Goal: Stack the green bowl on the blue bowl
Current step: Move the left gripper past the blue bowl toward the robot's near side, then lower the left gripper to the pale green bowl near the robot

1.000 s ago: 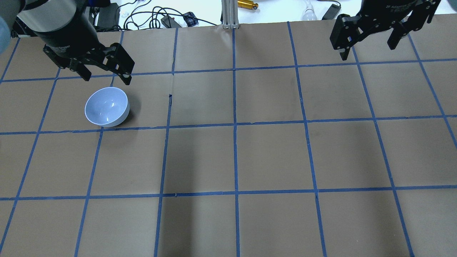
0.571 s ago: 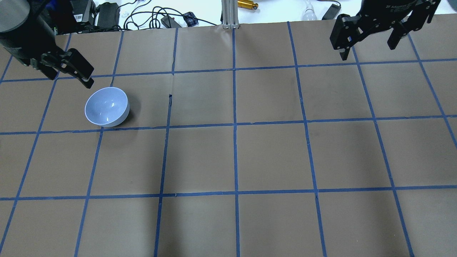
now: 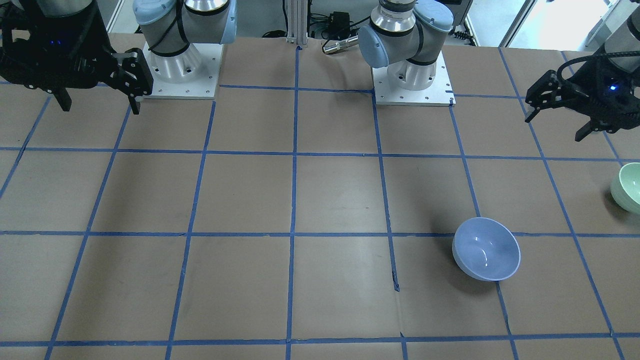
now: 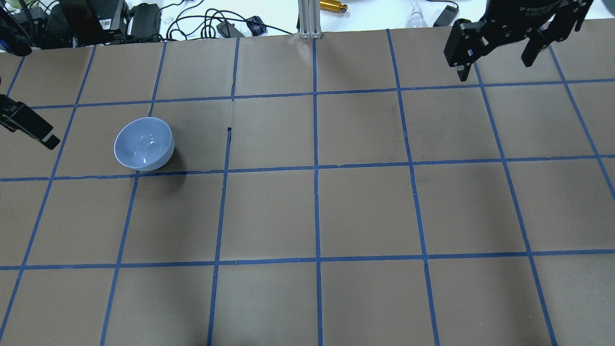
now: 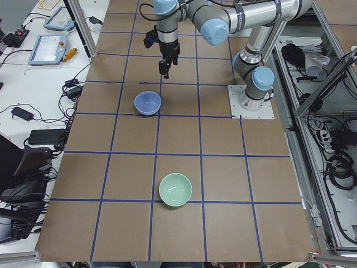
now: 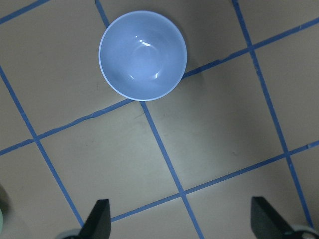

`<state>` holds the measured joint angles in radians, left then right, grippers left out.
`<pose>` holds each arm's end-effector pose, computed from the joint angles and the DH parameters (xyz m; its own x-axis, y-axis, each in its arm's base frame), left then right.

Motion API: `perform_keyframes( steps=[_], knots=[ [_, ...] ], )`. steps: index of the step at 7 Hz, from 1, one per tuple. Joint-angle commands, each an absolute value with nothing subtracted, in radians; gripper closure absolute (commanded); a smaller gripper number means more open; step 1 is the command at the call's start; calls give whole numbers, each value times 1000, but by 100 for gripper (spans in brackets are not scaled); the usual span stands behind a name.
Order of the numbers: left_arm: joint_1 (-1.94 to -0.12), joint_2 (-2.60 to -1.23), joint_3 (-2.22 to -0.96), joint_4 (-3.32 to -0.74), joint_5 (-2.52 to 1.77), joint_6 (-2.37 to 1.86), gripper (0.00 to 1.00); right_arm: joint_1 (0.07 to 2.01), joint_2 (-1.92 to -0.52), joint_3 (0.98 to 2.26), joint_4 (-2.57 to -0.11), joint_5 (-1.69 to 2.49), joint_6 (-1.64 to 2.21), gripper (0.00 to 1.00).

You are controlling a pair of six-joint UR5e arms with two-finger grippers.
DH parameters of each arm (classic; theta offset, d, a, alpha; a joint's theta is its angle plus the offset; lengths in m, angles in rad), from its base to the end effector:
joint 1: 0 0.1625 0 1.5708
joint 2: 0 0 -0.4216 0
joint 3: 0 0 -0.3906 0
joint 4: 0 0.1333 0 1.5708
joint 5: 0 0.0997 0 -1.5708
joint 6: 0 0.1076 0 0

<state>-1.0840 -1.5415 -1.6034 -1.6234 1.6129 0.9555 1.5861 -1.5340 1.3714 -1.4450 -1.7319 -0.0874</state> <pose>0.1069 -0.4772 0.4697 -0.8917 0.4520 0.0214 0.4524 0.8893 0.0666 0.1237 -0.5027 0.5446 -0.9819 -0.0964 0.1629 -0.1014 0.9946 -0.0227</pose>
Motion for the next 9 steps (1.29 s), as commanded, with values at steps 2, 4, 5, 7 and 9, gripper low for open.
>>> perform_keyframes(
  steps=[2,4,5,7,9],
  knots=[
    [-802,-1563,-1654,-1617,1609,1376,0,1586,-1534,1371,-1445,-1732,-87,0],
    [-711,-1580,-1705,-1539,1623,1677,0,1586,-1534,1371,-1445,-1732,-87,0],
    [-636,-1594,-1745,-1452,1624,1851,0,1586,-1534,1371,-1445,-1732,-87,0],
    [-519,-1655,-1819,-1244,1623,2088,0,1586,-1534,1371,-1445,-1732,-87,0],
    [-460,-1727,-1812,-1143,1615,2276,0,1586,-1534,1371,-1445,-1732,-87,0]
  ],
)
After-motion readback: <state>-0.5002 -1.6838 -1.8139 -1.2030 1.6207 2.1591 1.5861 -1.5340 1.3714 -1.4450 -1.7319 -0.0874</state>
